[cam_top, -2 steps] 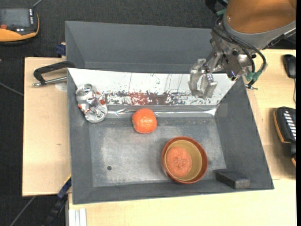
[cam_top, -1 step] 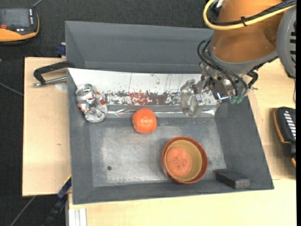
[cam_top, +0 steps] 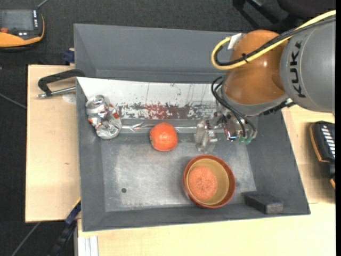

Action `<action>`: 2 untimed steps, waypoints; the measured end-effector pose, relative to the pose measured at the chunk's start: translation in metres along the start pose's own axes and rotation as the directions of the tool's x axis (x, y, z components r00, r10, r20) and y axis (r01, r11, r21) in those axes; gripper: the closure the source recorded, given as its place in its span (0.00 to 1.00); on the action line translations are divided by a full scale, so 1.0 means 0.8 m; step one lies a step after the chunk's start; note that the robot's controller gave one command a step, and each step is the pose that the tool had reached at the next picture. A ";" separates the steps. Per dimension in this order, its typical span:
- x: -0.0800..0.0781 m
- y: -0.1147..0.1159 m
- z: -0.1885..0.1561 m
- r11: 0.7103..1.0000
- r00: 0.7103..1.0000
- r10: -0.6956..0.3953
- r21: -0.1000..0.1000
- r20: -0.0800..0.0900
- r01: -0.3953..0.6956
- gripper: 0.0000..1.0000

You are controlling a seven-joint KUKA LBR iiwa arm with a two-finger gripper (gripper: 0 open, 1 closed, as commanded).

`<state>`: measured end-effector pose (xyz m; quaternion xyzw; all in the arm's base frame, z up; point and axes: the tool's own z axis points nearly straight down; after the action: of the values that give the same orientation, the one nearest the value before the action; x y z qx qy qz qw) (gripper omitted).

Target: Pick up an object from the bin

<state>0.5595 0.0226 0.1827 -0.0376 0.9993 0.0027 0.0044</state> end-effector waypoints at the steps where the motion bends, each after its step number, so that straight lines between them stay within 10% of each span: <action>1: -0.002 0.000 -0.005 1.000 1.000 -0.001 0.001 0.008 0.001 0.00; 2: 0.038 -0.021 0.128 0.973 0.973 -0.232 0.000 0.004 0.232 0.00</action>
Offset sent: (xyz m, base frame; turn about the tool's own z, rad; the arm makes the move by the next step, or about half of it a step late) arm 0.0000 0.0000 0.0000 0.0000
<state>0.5316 0.0041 0.0802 -0.1541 0.9880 0.0024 0.0070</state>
